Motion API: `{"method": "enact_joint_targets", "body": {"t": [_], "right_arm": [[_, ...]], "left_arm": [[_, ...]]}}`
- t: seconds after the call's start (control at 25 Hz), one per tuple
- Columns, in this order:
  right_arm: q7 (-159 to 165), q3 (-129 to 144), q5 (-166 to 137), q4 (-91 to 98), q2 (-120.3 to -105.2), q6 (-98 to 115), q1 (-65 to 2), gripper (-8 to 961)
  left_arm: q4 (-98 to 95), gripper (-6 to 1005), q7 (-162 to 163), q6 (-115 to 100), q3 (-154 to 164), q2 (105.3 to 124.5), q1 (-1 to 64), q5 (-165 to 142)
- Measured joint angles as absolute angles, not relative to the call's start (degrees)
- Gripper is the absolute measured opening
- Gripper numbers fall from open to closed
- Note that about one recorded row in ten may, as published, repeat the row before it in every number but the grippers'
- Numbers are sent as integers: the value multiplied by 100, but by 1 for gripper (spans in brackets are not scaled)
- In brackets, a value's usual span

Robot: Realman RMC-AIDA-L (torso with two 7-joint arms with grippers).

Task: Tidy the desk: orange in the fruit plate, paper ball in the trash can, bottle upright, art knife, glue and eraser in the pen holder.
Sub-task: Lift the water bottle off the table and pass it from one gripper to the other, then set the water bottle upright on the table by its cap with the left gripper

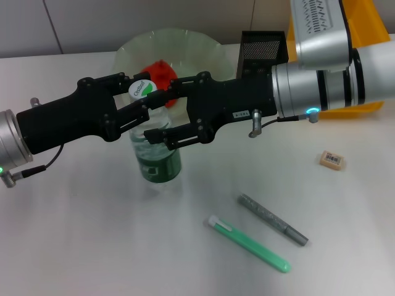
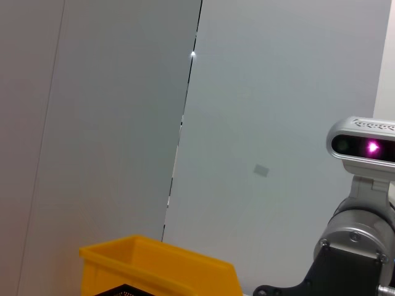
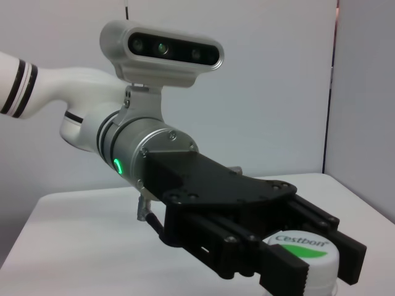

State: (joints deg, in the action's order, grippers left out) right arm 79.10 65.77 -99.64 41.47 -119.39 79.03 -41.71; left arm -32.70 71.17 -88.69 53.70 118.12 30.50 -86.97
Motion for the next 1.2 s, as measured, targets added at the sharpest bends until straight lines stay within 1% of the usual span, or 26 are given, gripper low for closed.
{"method": "enact_joint_targets", "body": {"t": [0.28,0.48,0.68,0.96,1.12,1.2], "right_arm": [[8122,6708,-9950,4431,-11934,7912,-4011,751],[8280,6709,-9948,4823,-11937,7944,-3724,751],[8506,6611,-9946,5347,-11928,8071,-3233,751],[8746,5856,-9940,5969,-11912,8829,-2345,751],[8749,5221,-9953,5966,-11908,9306,-2051,752],[8731,4957,-9987,5943,-11905,9545,-1935,752]], "left_arm": [[-3269,434,7108,-8867,5365,11812,3053,-8697],[-3276,434,7116,-8867,5362,11812,3058,-8696],[-3331,434,7126,-8859,5361,11804,3018,-8688],[-3430,434,7186,-8855,5228,11722,2984,-8677],[-3559,434,7229,-8777,5160,11697,2942,-8682],[-3668,434,7313,-8550,5116,11643,2930,-8680]]}}
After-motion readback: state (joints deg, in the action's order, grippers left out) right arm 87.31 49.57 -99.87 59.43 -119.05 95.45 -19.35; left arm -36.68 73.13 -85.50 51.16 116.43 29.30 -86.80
